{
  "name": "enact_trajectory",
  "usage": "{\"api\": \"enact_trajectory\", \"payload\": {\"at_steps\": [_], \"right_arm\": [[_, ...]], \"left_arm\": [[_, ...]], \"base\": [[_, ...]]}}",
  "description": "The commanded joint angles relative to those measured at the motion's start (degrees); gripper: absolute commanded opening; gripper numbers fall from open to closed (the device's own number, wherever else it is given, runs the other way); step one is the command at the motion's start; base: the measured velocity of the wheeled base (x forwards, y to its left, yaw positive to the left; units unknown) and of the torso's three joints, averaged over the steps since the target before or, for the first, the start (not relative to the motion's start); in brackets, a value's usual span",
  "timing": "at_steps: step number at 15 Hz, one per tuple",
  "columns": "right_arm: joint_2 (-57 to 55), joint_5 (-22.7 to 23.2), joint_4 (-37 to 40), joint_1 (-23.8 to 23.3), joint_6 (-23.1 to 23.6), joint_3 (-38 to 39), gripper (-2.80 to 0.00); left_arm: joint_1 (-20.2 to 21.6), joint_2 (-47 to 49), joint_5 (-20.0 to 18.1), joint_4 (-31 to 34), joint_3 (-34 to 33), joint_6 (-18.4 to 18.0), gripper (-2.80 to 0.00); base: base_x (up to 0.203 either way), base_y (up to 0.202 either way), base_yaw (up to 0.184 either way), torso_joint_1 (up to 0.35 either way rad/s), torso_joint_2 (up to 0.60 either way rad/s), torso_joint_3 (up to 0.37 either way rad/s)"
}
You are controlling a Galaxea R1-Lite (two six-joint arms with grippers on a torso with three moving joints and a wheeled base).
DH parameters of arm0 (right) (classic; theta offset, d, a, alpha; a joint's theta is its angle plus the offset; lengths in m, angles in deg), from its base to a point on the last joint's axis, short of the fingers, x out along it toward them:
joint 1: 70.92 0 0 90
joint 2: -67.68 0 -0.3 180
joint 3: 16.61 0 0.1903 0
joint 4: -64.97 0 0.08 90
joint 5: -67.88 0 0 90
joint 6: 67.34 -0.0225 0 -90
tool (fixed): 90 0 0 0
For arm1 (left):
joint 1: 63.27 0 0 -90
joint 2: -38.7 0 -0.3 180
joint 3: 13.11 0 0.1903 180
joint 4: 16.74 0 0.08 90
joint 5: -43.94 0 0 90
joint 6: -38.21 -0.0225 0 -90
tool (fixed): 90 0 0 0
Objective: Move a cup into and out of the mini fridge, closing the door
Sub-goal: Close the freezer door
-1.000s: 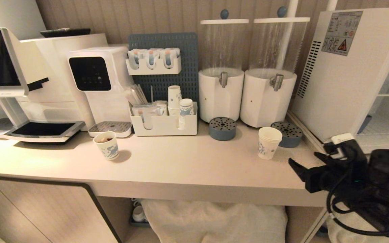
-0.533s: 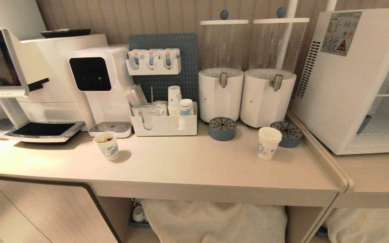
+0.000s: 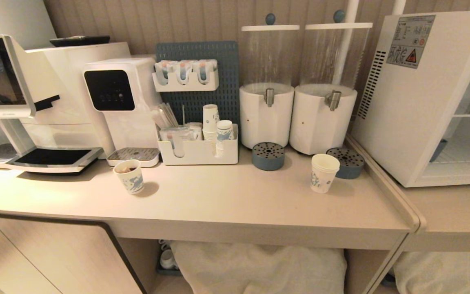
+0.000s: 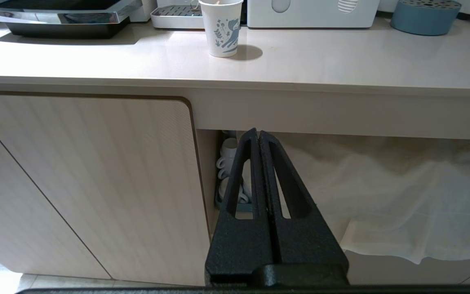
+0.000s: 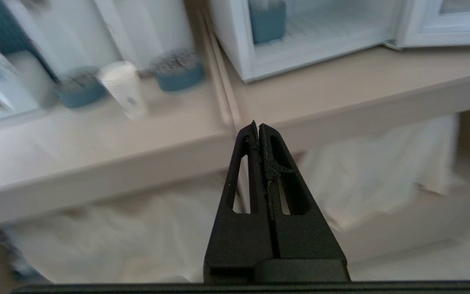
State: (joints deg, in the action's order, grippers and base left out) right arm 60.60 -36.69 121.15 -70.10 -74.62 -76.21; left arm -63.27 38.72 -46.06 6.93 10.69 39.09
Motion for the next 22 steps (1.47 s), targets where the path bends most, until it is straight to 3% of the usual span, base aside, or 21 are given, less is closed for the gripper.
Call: {"api": "enact_trajectory", "payload": {"at_steps": [1,3,5,6,8,10,22], "right_arm": [[7.6,0.4,-4.0,-0.7,-1.0,4.3,-2.8],[7.3,0.2,-17.2,-0.8,1.3,16.3,-2.8],[7.2,1.5,-30.0,-0.9,6.6,30.5,-2.8],[7.2,2.7,-32.1,-0.9,8.1,34.1,-2.8],[7.1,6.5,-28.1,-0.9,10.1,35.0,-2.8],[7.1,14.9,-15.9,-0.9,11.3,30.0,-2.8],[7.1,15.6,-16.6,-0.8,10.6,29.6,-2.8]], "left_arm": [[0.0,-0.1,-0.1,0.3,0.1,-0.3,-2.8],[0.1,-0.1,-0.1,0.0,0.0,-0.1,-2.8],[0.0,-0.1,-0.1,0.0,0.0,-0.2,-2.8],[0.0,-0.1,-0.1,0.0,0.0,-0.2,-2.8],[0.0,-0.1,-0.1,0.0,0.0,-0.2,-2.8],[0.0,-0.1,-0.1,0.1,0.1,-0.2,-2.8],[0.0,-0.1,0.0,0.4,0.2,-0.4,-2.8]], "base": [[0.0,0.0,0.0,0.0,0.0,0.0],[0.0,0.0,0.0,0.0,0.0,0.0],[0.0,0.0,0.0,0.0,0.0,0.0],[0.0,0.0,0.0,0.0,0.0,0.0],[0.0,0.0,0.0,0.0,0.0,0.0],[0.0,0.0,0.0,0.0,0.0,0.0],[-0.112,-0.021,0.003,0.002,0.0,0.002]]}}
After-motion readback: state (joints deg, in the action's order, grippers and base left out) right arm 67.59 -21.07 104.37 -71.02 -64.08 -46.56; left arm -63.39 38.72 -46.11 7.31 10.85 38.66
